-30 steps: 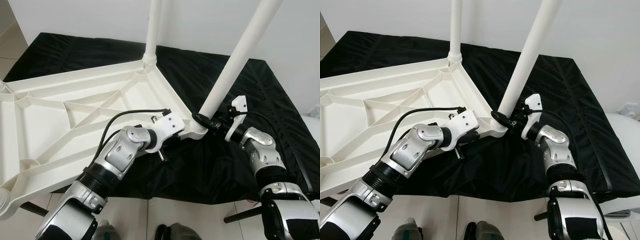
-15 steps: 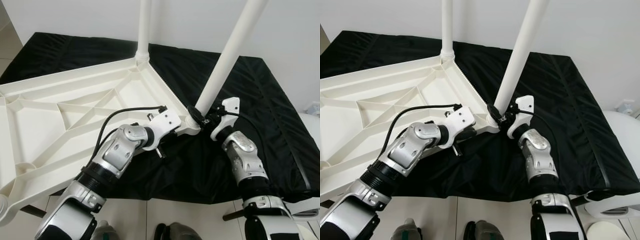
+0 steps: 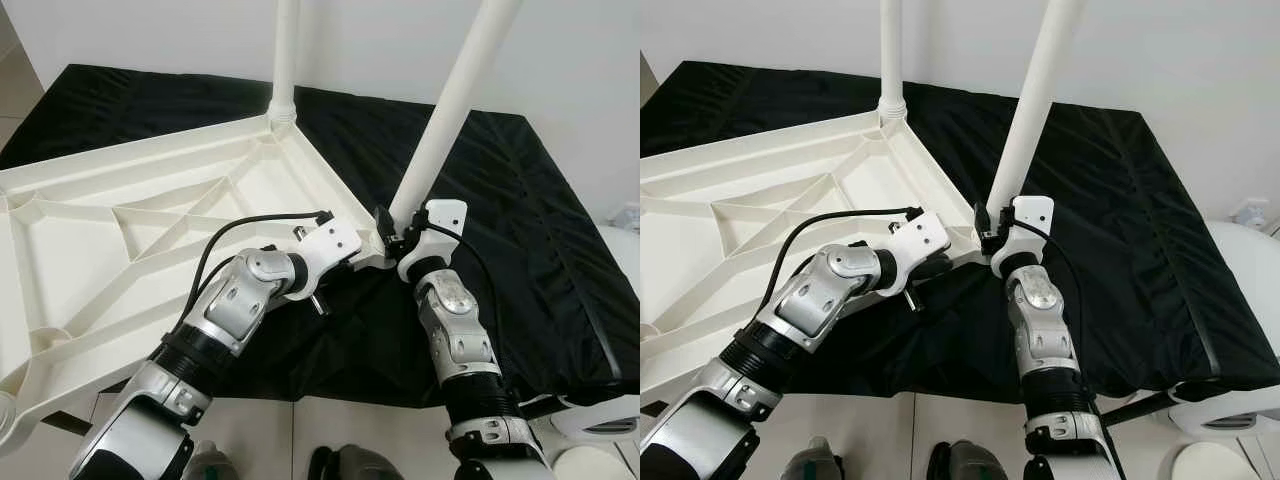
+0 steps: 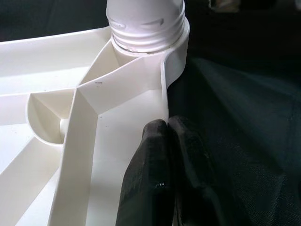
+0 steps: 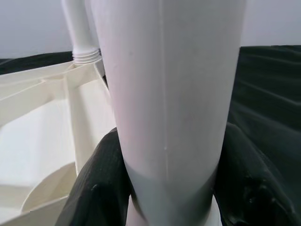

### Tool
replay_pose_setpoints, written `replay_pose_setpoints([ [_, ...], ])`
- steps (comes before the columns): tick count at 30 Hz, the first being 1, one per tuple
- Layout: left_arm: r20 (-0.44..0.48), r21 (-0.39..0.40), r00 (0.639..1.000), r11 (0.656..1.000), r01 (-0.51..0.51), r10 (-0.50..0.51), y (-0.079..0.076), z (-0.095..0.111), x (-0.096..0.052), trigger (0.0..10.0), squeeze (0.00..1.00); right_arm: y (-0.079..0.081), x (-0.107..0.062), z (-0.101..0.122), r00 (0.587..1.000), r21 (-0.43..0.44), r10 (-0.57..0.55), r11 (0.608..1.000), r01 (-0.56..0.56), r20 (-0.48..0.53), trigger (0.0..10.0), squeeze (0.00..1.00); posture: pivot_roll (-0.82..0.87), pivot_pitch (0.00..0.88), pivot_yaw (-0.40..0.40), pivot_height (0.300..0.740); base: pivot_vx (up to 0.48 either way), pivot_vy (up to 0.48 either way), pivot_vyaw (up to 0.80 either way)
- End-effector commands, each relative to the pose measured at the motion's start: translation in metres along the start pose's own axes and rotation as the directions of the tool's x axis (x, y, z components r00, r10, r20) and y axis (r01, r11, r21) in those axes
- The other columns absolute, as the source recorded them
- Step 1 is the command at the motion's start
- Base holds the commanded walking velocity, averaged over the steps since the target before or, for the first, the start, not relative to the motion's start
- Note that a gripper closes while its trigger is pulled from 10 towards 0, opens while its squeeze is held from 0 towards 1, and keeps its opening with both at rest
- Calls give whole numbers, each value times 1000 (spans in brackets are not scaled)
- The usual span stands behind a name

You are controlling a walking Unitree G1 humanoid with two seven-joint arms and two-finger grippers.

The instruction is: Building children table

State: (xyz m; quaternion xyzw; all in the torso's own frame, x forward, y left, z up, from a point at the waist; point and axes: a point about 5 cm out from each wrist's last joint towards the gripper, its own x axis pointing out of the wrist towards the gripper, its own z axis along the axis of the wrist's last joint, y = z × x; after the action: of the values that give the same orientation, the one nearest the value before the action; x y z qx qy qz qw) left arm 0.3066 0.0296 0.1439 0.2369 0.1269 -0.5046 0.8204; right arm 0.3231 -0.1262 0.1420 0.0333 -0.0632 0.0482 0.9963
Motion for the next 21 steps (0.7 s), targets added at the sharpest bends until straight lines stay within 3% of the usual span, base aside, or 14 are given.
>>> replay_pose_setpoints([
  [1, 32, 22, 993, 993, 112, -113, -21, 8, 9, 10000, 0, -7, 0, 10, 992, -11, -119, 993, 120, 33, 10000, 0, 57, 17, -119, 740, 0, 0, 0],
  [3, 32, 23, 993, 993, 114, -115, -22, 8, 9, 10000, 0, -12, -6, 12, 965, -18, -260, 965, 261, 44, 10000, 0, 58, 12, -122, 740, 0, 0, 0],
  [12, 33, 22, 992, 993, 118, -118, -24, 7, 10, 10000, 0, -18, -8, 12, 947, -38, -319, 947, 320, 30, 10000, 0, 60, 3, -125, 740, 0, 0, 0],
  [13, 34, 22, 992, 993, 119, -119, -24, 7, 10, 10000, 0, -20, -9, 11, 945, -39, -327, 944, 328, 24, 10000, 243, 60, 3, -125, 740, 0, 0, 0],
  [14, 33, 23, 992, 993, 119, -120, -24, 7, 10, 10000, 0, -21, -10, 11, 951, -21, -307, 951, 308, 22, 10000, 1000, 60, 3, -124, 740, 0, 0, 0],
  [21, 33, 23, 992, 992, 122, -123, -25, 7, 10, 10000, 0, -27, -13, 18, 954, 5, -290, 957, 290, 76, 10000, 1000, 58, 4, -123, 740, 0, 0, 0],
])
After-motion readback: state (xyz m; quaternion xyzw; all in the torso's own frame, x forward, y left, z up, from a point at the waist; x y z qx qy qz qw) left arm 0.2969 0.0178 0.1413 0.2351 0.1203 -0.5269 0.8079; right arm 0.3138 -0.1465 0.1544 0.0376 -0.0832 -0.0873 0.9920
